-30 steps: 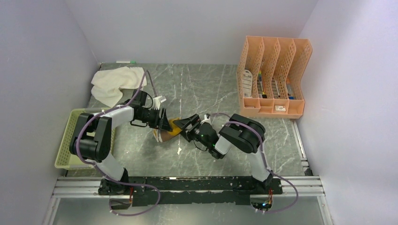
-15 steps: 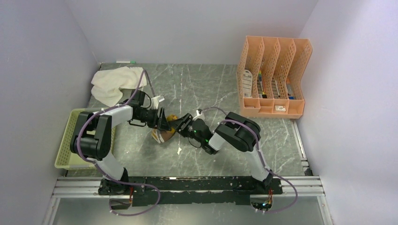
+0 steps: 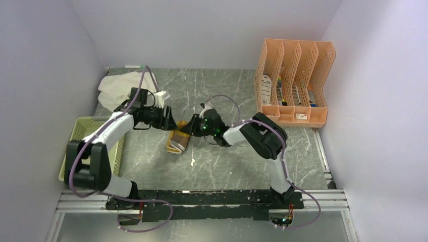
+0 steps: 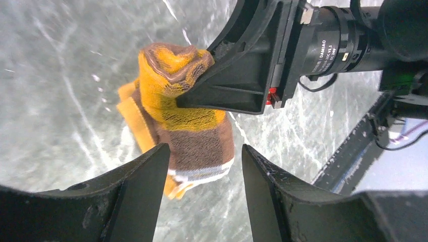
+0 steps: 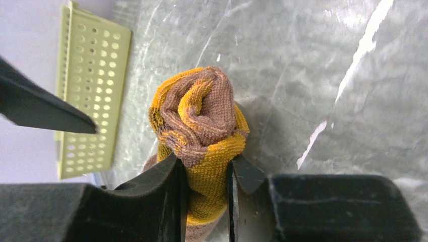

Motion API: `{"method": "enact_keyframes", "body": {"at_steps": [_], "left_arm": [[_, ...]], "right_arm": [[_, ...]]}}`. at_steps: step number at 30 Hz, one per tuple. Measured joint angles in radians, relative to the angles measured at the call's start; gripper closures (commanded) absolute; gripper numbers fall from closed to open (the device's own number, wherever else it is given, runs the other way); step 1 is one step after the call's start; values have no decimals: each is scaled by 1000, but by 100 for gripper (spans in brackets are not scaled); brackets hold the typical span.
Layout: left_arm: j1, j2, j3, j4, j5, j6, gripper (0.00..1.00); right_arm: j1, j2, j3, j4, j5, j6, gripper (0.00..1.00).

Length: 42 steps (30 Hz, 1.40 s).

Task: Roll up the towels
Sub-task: Roll the towel at the center of the board.

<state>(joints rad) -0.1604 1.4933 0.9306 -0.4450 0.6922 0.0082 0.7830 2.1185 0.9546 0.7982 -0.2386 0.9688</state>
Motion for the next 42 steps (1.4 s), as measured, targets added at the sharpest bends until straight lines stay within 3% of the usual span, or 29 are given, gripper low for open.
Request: {"method": "enact_keyframes", "body": {"at_steps": [7, 9, 11, 14, 19, 22, 27, 36, 42], "left_arm": [[-18, -187, -18, -3, -131, 5, 29], [-64, -222, -45, 8, -210, -21, 7], [-145, -244, -75, 17, -296, -60, 1], [-254, -264, -137, 59, -423, -161, 0], [-304, -317, -254, 154, -552, -327, 0], [-332, -335, -294, 235, -595, -396, 0], [-355, -339, -312, 353, -614, -468, 0], [-383, -383, -375, 519, -568, -537, 0], [-491, -423, -430, 631, -571, -525, 0]], "right_arm": [[-40, -109, 206, -492, 21, -396, 84], [-45, -115, 280, -624, 63, -495, 85], [-47, -115, 333, -722, 106, -563, 84], [-47, -115, 394, -858, 180, -639, 82], [-47, -104, 499, -1077, 288, -735, 81], [-46, -85, 550, -1185, 333, -774, 81], [-47, -52, 614, -1347, 399, -798, 91], [-43, -46, 638, -1551, 578, -738, 91], [-47, -24, 700, -1707, 644, -687, 91]]}}
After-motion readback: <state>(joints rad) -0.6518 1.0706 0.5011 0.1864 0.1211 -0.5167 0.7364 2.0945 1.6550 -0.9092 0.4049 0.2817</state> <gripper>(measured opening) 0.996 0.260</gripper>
